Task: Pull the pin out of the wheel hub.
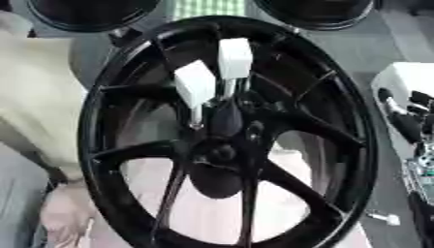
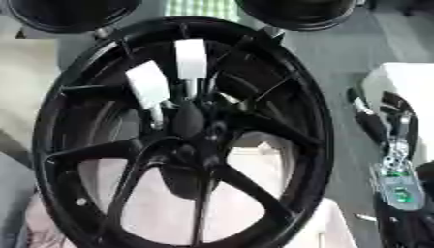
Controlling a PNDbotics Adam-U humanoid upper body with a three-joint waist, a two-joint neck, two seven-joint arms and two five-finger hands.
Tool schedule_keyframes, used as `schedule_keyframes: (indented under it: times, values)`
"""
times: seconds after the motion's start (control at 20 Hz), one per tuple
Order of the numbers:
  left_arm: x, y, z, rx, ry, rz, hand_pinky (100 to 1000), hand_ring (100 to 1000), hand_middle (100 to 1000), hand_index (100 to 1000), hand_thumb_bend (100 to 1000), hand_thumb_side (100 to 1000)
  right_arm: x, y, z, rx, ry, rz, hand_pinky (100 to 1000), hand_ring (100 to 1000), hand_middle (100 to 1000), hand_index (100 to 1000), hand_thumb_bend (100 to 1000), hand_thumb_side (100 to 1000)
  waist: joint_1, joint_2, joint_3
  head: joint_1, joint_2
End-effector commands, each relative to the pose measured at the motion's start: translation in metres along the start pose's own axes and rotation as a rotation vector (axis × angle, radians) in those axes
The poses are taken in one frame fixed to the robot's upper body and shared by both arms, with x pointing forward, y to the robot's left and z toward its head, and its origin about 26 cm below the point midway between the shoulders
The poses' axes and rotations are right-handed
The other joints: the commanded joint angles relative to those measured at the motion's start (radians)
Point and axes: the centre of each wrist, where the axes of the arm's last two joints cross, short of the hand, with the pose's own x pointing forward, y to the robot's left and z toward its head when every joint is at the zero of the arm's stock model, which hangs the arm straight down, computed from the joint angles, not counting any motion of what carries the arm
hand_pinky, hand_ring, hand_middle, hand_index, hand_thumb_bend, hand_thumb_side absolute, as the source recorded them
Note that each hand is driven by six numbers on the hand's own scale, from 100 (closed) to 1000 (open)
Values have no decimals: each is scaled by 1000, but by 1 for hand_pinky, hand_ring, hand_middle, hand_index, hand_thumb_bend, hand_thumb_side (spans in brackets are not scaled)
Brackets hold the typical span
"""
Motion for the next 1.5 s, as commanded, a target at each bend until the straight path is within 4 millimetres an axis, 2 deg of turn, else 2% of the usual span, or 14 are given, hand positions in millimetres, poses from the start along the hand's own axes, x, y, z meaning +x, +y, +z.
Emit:
schedule_keyframes:
  times: [0.05,0.2,0.3,0.35,0.45,0.5,0.55,0.6,0.7,0.8,0.85,1.2,1.4,1.5]
  values:
    - [12,6,-9,-4,-36,-18,728,547,528,715,665,570,9,-6,-9,-17,-33,-23,892,788,742,791,619,413,4,-32,-2,3,-10]
    - [17,4,-11,-4,-56,-8,729,548,529,715,669,570,10,-4,-8,-26,0,-178,888,774,717,779,649,426,7,-27,-10,3,-10]
    - [29,1,-14,-12,-100,-1,729,549,529,716,670,572,11,-5,-10,-32,10,-305,885,765,699,773,612,458,8,-20,-16,12,-12]
    - [38,-1,-15,-22,-129,-1,729,548,530,718,661,570,13,-6,-10,-34,9,-358,885,760,694,774,539,518,8,-15,-18,18,-11]
    - [57,-4,-18,-50,-197,-20,731,550,534,721,652,565,16,-8,-12,-37,0,-443,884,756,691,777,458,597,8,-7,-20,29,-10]
    - [67,-6,-19,-65,-236,-42,731,550,535,721,651,565,18,-9,-12,-34,-7,-478,884,756,691,777,454,601,8,-3,-21,35,-10]
    - [79,-7,-20,-79,-283,-63,731,551,536,722,638,557,20,-10,-13,-29,-13,-506,883,751,685,775,391,658,9,0,-21,42,-10]
    - [93,-8,-23,-99,-337,-96,731,552,537,722,634,552,23,-12,-13,-23,-23,-537,881,747,680,772,390,656,9,5,-20,50,-11]
    - [124,-12,-26,-141,-451,-167,731,554,540,723,629,542,28,-16,-14,-11,-43,-591,873,730,662,764,396,644,10,13,-19,62,-13]
    - [157,-17,-28,-201,-578,-252,731,560,545,724,623,530,33,-21,-16,-3,-67,-626,863,709,640,748,564,496,12,18,-18,68,-14]
    - [173,-20,-28,-237,-638,-297,732,564,549,725,621,526,35,-24,-16,2,-80,-631,860,701,631,740,627,451,13,20,-18,69,-14]
    - [291,-50,-23,-580,-1026,-618,738,594,580,735,638,522,43,-37,-17,15,-129,-594,858,690,619,730,653,429,23,23,-14,45,-13]
    - [341,-66,-17,-782,-1134,-840,749,627,612,756,656,552,43,-42,-17,14,-132,-573,856,686,616,728,655,428,31,19,-14,26,-10]
    - [357,-75,-12,-874,-1167,-949,755,651,630,758,657,559,44,-44,-17,19,-135,-563,855,685,616,728,655,428,38,15,-16,14,-3]
